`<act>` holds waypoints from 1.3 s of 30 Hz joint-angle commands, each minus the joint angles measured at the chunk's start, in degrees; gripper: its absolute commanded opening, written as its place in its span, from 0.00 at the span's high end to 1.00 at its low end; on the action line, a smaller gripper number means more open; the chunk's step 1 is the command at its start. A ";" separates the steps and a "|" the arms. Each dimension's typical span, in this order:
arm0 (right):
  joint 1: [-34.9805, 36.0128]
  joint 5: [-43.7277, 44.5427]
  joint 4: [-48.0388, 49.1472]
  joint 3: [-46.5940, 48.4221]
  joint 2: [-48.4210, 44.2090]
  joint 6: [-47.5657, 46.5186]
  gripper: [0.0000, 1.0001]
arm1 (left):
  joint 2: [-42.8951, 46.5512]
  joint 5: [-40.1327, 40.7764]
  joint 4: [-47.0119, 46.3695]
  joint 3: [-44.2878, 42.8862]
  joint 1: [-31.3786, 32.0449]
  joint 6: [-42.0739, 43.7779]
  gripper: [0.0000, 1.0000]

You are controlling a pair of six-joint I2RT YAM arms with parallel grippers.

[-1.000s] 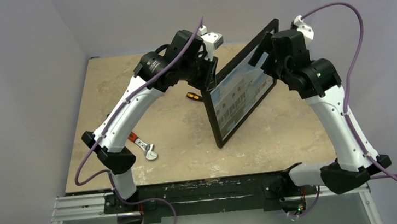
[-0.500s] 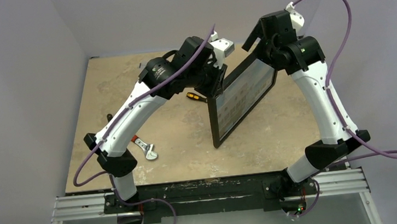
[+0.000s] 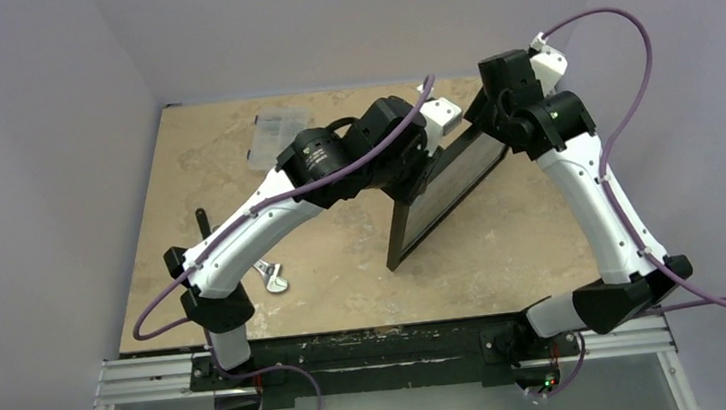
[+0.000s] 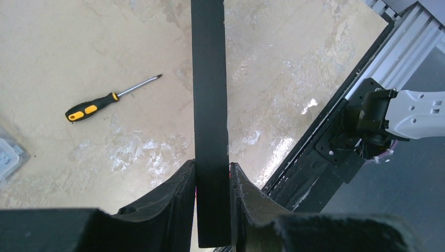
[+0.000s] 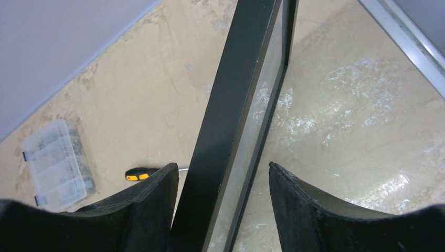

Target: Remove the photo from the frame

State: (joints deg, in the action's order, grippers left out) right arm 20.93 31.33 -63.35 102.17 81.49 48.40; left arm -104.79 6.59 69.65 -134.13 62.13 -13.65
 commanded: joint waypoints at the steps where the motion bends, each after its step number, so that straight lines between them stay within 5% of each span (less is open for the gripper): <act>1: -0.12 6.90 2.07 -4.59 -5.47 -1.71 0.41 | -0.03 -1.00 -3.94 -0.48 3.32 1.11 1.00; 9: -0.12 9.54 7.67 -18.80 -15.11 -2.58 0.73 | -2.26 -9.08 -6.08 2.30 5.72 -3.38 1.00; 14: -0.10 12.22 9.36 -26.93 -20.27 -2.26 1.00 | -1.66 -14.45 -8.88 6.71 5.72 -6.01 0.82; 17: -0.10 14.11 10.39 -31.67 -23.57 -1.59 1.00 | 0.04 -16.98 -11.41 9.81 5.58 -6.84 0.54; 20: -0.12 16.72 10.79 -35.97 -26.76 0.01 1.00 | 1.90 -17.82 -12.89 12.31 4.37 -7.93 0.41; 29: -0.31 27.15 8.13 -44.19 -29.76 4.05 1.00 | 11.35 -27.24 -26.64 31.49 -5.17 -15.99 0.31; 39: -0.47 33.48 12.89 -49.40 -33.19 -2.31 1.00 | 14.61 -23.12 -30.31 41.34 -9.04 -17.29 0.31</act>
State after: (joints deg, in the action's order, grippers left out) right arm 20.78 57.34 -49.67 54.22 49.74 52.16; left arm -92.38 -17.67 43.70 -95.29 53.84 -29.54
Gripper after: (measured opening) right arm 0.242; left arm 0.695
